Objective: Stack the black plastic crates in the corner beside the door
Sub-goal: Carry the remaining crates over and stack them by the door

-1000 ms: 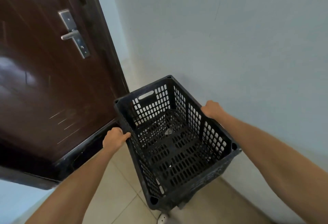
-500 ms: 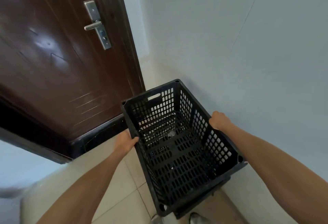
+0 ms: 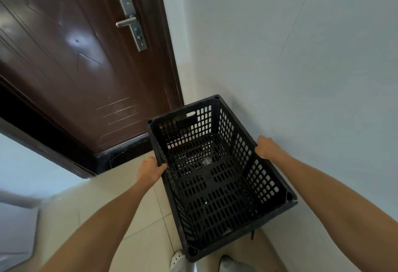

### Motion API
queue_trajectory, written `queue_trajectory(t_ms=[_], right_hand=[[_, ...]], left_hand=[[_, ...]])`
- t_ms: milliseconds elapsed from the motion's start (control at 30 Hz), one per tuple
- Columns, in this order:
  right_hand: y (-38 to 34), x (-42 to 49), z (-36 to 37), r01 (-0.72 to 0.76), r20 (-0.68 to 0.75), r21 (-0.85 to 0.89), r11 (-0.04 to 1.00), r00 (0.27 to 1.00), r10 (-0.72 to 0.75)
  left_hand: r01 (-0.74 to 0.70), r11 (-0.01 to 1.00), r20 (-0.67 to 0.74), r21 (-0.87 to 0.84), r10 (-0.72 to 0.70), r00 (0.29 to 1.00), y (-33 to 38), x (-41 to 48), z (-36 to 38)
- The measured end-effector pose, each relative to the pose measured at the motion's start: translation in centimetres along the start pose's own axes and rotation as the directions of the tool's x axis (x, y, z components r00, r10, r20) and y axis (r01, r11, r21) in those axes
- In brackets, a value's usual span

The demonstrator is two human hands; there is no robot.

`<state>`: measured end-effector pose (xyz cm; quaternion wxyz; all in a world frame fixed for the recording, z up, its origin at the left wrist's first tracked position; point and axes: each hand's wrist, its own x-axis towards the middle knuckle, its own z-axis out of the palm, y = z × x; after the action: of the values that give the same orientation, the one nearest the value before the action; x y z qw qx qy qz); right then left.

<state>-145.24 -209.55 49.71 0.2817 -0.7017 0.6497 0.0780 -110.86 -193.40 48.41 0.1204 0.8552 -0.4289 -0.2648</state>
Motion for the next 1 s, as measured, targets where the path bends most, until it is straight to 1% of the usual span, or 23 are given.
queue_trajectory(t_ms=[133, 500, 600, 667, 733, 800, 900, 933, 1000], right_hand=[[0.2, 0.0, -0.1, 0.035, 0.032, -0.039, 0.999, 0.999, -0.034], [0.9, -1.2, 0.4, 0.072, 0.047, -0.150, 0.986, 0.997, -0.065], [1.1, -1.3, 0.5, 0.109, 0.053, -0.142, 0.984, 0.993, -0.103], [1.3, -1.4, 0.3, 0.120, 0.058, -0.146, 0.982, 0.992, -0.113], [1.5, -1.4, 0.3, 0.124, 0.053, -0.141, 0.982, 0.992, -0.118], [1.6, -1.7, 0.8, 0.129, 0.030, -0.147, 0.981, 0.992, -0.126], [1.8, -2.6, 2.3, 0.134, -0.021, -0.132, 0.982, 0.990, -0.138], [2.0, -3.0, 3.1, 0.132, -0.044, -0.137, 0.982, 0.989, -0.139], [2.2, -4.3, 4.9, 0.123, -0.108, -0.164, 0.979, 0.984, -0.142]], left_hand=[[0.011, 1.000, -0.015, 0.012, -0.011, 1.000, -0.2, -0.6, 0.4], [0.007, 0.999, -0.004, 0.031, -0.007, 1.000, -0.1, -1.3, 1.1], [0.050, 0.998, 0.031, -0.025, -0.049, 0.998, -0.1, -1.5, 1.5], [0.074, 0.996, 0.083, -0.059, -0.069, 0.994, -0.1, -1.5, 1.4], [0.081, 0.995, 0.121, -0.049, -0.075, 0.990, 0.0, -1.4, 1.2], [0.054, 0.998, 0.095, -0.012, -0.053, 0.994, 0.2, -1.5, 1.3], [0.005, 0.997, -0.014, 0.072, -0.004, 1.000, 0.2, -2.1, 2.2], [-0.028, 0.992, -0.053, 0.120, 0.034, 0.998, 0.1, -2.5, 2.5], [-0.159, 0.952, -0.086, 0.261, 0.187, 0.979, 0.0, -3.2, 3.3]])
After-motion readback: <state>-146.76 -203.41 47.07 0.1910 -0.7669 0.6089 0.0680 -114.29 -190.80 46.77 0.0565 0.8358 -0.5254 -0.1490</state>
